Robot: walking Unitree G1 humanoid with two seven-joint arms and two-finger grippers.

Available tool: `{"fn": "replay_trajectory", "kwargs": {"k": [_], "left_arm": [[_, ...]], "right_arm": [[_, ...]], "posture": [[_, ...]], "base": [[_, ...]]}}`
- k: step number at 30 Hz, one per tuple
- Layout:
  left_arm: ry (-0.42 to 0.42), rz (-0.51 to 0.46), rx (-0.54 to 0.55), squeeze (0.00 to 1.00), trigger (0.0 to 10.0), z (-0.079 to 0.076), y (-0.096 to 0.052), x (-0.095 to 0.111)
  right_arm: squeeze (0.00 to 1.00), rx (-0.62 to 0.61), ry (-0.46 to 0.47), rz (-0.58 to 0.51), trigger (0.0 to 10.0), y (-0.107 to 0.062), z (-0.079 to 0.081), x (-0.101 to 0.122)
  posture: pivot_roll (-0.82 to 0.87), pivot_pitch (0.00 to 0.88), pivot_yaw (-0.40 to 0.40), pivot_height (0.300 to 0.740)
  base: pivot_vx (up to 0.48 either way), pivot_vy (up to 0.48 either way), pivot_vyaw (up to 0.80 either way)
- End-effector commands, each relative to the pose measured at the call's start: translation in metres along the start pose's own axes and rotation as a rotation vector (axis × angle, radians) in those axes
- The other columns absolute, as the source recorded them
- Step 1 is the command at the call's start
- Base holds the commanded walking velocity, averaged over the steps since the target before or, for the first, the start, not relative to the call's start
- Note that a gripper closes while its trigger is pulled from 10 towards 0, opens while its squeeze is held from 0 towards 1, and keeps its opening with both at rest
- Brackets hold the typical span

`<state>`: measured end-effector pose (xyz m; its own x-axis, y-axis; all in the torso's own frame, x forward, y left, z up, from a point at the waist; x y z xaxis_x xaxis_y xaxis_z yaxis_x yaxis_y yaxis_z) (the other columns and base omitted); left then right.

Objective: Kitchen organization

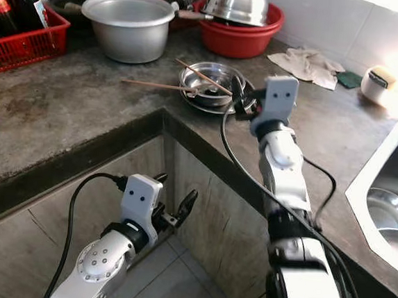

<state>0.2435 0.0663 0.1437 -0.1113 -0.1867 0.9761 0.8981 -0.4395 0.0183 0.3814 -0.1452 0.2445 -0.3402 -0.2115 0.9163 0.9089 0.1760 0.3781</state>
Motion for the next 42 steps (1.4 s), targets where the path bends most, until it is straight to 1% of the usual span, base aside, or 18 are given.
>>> {"fn": "replay_trajectory", "kwargs": {"k": [1, 2, 7, 12, 13, 18, 19, 21, 22, 24, 27, 28, 30, 32, 35, 39, 40, 42], "left_arm": [[-0.001, -0.004, 0.001, 0.00, 10.0, -0.001, 0.001, 0.000], [0.004, -0.004, 0.004, 0.00, 10.0, -0.001, 0.001, 0.000], [-0.002, -0.003, -0.001, 0.00, 10.0, -0.001, 0.003, -0.001], [-0.026, -0.005, 0.021, 0.00, 10.0, 0.002, 0.005, -0.001], [-0.028, 0.000, 0.022, 0.00, 10.0, 0.002, 0.006, -0.002], [-0.026, 0.003, 0.026, 0.00, 10.0, 0.003, 0.006, -0.003], [-0.026, 0.004, 0.027, 0.00, 10.0, 0.003, 0.006, -0.003], [-0.029, 0.010, 0.016, 0.00, 10.0, 0.002, 0.006, -0.004], [-0.029, 0.010, 0.016, 0.00, 10.0, 0.002, 0.006, -0.004], [-0.033, 0.010, 0.008, 0.00, 10.0, 0.001, 0.006, -0.005], [-0.046, 0.009, -0.023, 0.00, 10.0, -0.002, 0.003, -0.005], [-0.046, 0.009, -0.023, 0.00, 10.0, -0.002, 0.003, -0.005], [-0.043, 0.019, -0.069, 0.00, 10.0, -0.007, 0.001, -0.006], [-0.054, 0.018, -0.097, 0.00, 10.0, -0.010, -0.001, -0.006], [-0.060, 0.019, -0.107, 0.00, 10.0, -0.012, -0.002, -0.007], [-0.061, 0.012, -0.128, 0.00, 10.0, -0.014, -0.002, -0.006], [-0.061, 0.012, -0.128, 0.00, 10.0, -0.014, -0.002, -0.006], [-0.064, 0.010, -0.131, 0.00, 10.0, -0.014, -0.002, -0.006]], "right_arm": [[0.00, 0.026, 0.012, -0.041, 10.0, 0.000, 0.006, 0.013], [0.00, 0.026, 0.023, -0.045, 10.0, -0.004, 0.006, 0.014], [0.00, 0.024, 0.026, -0.034, 10.0, -0.010, 0.006, 0.017], [0.00, 0.038, 0.040, -0.018, 10.0, -0.012, 0.007, 0.018], [0.00, 0.072, 0.064, -0.006, 10.0, -0.012, 0.008, 0.018], [0.00, 0.123, 0.109, 0.010, 10.0, -0.011, 0.008, 0.020], [0.00, 0.129, 0.118, 0.011, 10.0, -0.011, 0.007, 0.020], [0.00, 0.163, 0.189, 0.011, 10.0, -0.010, 0.001, 0.025], [0.00, 0.163, 0.189, 0.011, 10.0, -0.010, 0.001, 0.025], [0.00, 0.216, 0.233, 0.052, 10.0, -0.011, -0.003, 0.022], [0.00, 0.275, 0.251, 0.107, 10.0, -0.013, -0.008, 0.019], [0.00, 0.275, 0.251, 0.107, 10.0, -0.013, -0.008, 0.019], [0.00, 0.325, 0.259, 0.159, 10.0, -0.016, -0.011, 0.014], [0.00, 0.368, 0.243, 0.188, 10.0, -0.019, -0.012, 0.011], [0.00, 0.383, 0.238, 0.245, 10.0, -0.019, -0.018, 0.001], [0.00, 0.452, 0.253, 0.299, 10.0, -0.021, -0.017, -0.006], [0.00, 0.452, 0.253, 0.299, 10.0, -0.021, -0.017, -0.006], [0.00, 0.509, 0.241, 0.338, 10.0, -0.023, -0.016, -0.010]], "posture": [[0.08, 0.116, -0.080, 0.740], [0.07, 0.112, -0.078, 0.740], [0.07, 0.107, -0.077, 0.740], [0.07, 0.105, -0.079, 0.740], [0.08, 0.102, -0.084, 0.740], [0.08, 0.098, -0.086, 0.740], [0.08, 0.098, -0.086, 0.740], [0.08, 0.097, -0.085, 0.740], [0.08, 0.097, -0.085, 0.740], [0.08, 0.097, -0.085, 0.740], [0.08, 0.094, -0.081, 0.740], [0.08, 0.094, -0.081, 0.740], [0.08, 0.094, -0.080, 0.740], [0.08, 0.091, -0.078, 0.740], [0.09, 0.090, -0.081, 0.740], [0.09, 0.089, -0.085, 0.740], [0.09, 0.089, -0.085, 0.740], [0.09, 0.087, -0.083, 0.740]], "base": [[0.398, -0.266, 0.00], [0.401, -0.259, 0.00], [0.409, -0.155, 0.00], [0.346, 0.000, 0.00], [0.000, 0.000, 0.00], [0.000, 0.000, 0.00], [0.000, 0.000, 0.00], [0.000, 0.000, 0.00], [0.000, 0.000, 0.00], [0.000, 0.000, 0.00], [0.000, 0.000, 0.00], [0.000, 0.000, 0.00], [0.000, 0.000, 0.00], [0.000, 0.000, 0.00], [0.000, 0.000, 0.00], [0.000, 0.000, 0.00], [0.000, 0.000, 0.00], [0.000, 0.000, 0.00]]}}
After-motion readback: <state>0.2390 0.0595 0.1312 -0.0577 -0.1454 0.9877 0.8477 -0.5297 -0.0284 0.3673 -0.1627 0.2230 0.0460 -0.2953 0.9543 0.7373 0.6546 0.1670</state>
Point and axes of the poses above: a point about 5 cm out from each wrist's last joint towards the gripper, its own y axis pointing out of the wrist towards the gripper, its own x axis along the axis of the wrist's last joint, z = x × y, the point moved 1 cm from there along y, pointing out of the wrist towards the gripper, and after that the axes turned 10 degrees about y, right-handed, at the moved point
